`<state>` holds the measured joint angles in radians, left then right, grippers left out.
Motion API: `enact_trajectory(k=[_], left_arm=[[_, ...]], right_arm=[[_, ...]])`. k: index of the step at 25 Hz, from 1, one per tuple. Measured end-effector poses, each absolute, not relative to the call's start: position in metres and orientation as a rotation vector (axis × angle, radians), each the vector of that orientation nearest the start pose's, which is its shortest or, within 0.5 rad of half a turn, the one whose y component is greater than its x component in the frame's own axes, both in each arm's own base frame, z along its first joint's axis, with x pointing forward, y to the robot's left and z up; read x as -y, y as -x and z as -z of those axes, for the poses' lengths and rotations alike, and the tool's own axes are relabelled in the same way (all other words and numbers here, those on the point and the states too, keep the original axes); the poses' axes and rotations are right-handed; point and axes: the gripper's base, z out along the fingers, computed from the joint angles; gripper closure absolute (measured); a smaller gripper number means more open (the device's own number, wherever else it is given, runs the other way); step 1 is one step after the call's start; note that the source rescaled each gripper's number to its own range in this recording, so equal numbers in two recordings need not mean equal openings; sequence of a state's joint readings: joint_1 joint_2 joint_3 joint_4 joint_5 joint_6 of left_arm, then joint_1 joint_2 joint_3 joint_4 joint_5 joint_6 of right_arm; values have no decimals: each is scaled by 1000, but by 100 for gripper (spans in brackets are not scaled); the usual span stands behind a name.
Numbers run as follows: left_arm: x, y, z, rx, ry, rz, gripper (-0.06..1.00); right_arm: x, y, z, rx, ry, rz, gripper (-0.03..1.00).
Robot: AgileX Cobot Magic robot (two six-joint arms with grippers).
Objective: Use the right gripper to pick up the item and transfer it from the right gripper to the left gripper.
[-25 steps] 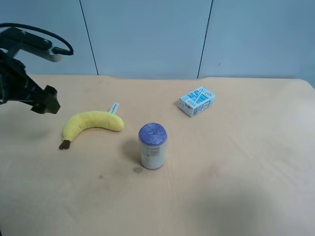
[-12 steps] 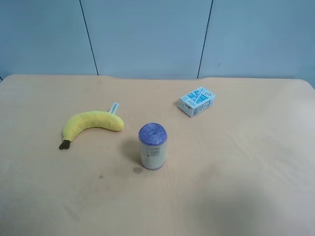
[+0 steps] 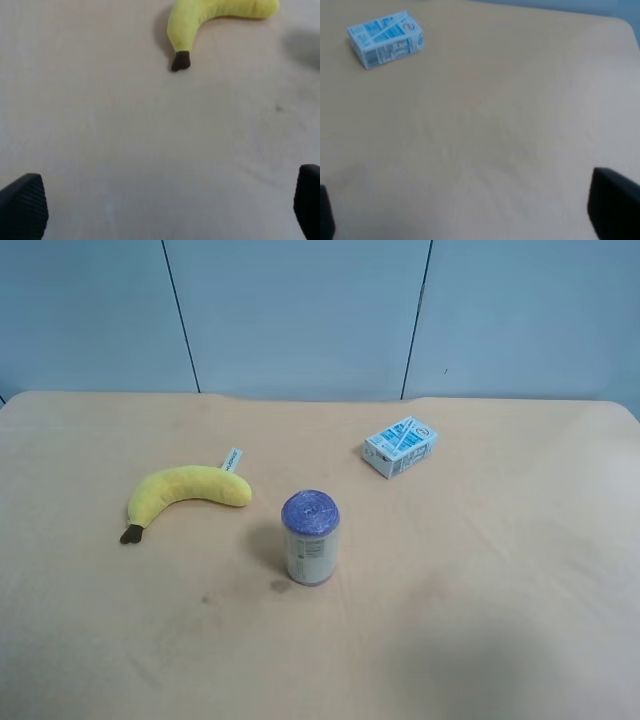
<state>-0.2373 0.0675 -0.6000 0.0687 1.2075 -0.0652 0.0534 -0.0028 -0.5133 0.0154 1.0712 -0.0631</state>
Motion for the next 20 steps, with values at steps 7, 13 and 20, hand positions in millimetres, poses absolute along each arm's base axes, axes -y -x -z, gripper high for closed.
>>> enact_trajectory(k=[7,13,20], left_arm=[[-7,12,-283,-2067,-184,124,-5],[-4,5,-280,-2023,-195,133,-5],[-4,5,-280,-2021,-199,135,-5]], right_arm=[[-1,7,-280,-2035,120,-12,-3],[-1,7,-280,-2035,120,-12,-3],[-1,7,-280,-2035,120,-12,-3]])
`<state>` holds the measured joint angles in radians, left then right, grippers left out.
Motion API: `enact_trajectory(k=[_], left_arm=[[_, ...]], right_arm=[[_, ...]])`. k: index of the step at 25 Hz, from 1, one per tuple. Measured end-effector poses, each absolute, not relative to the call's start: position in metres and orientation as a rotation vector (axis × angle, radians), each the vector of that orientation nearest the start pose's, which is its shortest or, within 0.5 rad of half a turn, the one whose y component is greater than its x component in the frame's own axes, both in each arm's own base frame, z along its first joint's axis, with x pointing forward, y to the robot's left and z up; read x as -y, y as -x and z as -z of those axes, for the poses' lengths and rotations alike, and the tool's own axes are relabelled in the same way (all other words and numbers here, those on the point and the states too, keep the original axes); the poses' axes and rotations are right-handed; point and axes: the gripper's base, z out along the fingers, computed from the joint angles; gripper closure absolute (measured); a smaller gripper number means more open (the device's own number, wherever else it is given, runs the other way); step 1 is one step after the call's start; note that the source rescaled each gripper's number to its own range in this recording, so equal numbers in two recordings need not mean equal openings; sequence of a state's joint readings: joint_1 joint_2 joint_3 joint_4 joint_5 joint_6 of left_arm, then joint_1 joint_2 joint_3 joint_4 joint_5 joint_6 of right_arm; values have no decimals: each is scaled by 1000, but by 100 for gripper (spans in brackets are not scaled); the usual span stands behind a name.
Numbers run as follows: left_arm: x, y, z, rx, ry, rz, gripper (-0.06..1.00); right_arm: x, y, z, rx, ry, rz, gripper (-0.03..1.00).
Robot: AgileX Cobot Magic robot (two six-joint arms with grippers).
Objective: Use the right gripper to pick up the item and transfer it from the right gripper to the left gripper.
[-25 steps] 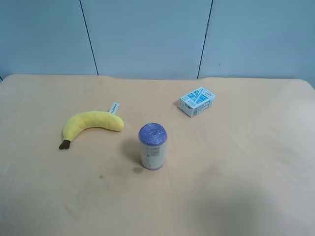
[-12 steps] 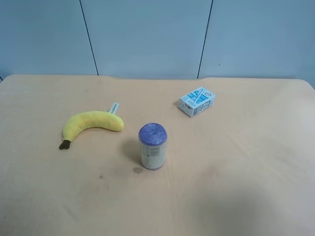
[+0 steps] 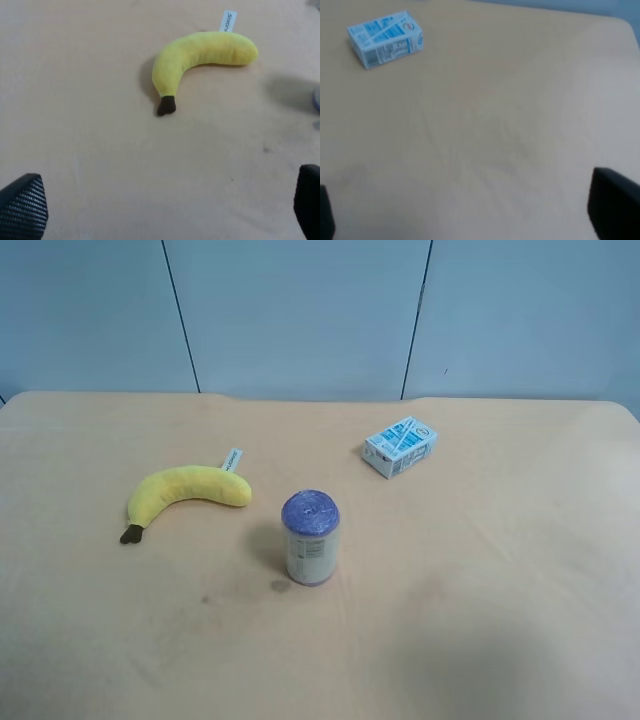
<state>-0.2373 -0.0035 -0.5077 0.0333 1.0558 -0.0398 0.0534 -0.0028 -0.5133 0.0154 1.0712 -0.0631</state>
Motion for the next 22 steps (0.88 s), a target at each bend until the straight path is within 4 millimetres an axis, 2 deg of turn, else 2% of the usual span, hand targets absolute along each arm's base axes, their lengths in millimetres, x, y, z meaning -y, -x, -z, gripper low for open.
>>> enact_trajectory(k=[4,11,22], left_arm=[[-4,6,-280,-2024,-149,102,-5],[-2,6,-280,-2026,95,-49,-5],[-2,6,-280,-2025,113,-66,-5]], right_arm=[[-1,7,-280,-2035,120,-12,-3],[-1,7,-280,-2035,120,-12,-3],[-1,7,-280,-2035,120,-12,-3]])
